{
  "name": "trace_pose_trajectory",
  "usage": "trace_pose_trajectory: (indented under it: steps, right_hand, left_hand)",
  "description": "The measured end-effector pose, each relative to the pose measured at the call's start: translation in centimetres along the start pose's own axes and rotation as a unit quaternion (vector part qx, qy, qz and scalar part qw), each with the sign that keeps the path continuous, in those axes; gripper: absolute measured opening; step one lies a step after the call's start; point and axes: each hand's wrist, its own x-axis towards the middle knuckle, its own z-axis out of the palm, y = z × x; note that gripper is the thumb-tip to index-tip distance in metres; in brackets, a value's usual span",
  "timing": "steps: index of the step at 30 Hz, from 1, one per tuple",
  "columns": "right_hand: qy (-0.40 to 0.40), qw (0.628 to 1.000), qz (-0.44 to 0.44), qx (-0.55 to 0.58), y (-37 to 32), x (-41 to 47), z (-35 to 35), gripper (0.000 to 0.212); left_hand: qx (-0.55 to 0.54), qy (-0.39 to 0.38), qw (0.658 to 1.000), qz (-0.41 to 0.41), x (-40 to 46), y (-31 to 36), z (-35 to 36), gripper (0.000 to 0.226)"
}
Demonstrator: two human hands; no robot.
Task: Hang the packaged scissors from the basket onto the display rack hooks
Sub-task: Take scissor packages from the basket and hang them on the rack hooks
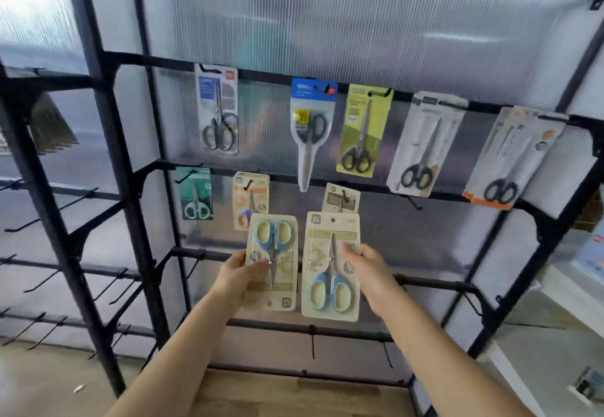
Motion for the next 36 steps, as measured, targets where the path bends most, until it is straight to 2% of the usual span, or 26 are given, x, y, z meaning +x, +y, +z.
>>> trace_pose_trajectory:
  steps: [4,8,16,24,36]
  right_hand:
    - [-0.021,1.000,-0.008,0.013,-0.2,2.1,5.5,0.020]
    - [-0.020,1.000,0.000,-0.002,-0.2,4.4,10.2,0.007]
    - [0.006,0.999,0.010,-0.031,0.0,7.9,16.9,0.021]
    - [0.023,0.999,-0.004,-0.035,-0.7,10.6,19.4,0.012]
    - [0.048,0.995,-0.029,-0.087,1.0,15.0,19.6,0.015]
  left_hand:
    - [-0.003,0.014,1.000,0.003,3.1,1.2,-4.0,0.019]
    - [-0.014,0.024,1.000,0.006,5.8,2.4,-7.6,0.016]
    - [-0.011,0.025,1.000,-0.009,9.8,2.8,-13.2,0.022]
    - [-0.016,0.023,0.999,-0.020,12.5,2.6,-15.0,0.030]
    - [-0.029,0.043,0.998,-0.036,15.5,2.4,-15.1,0.021]
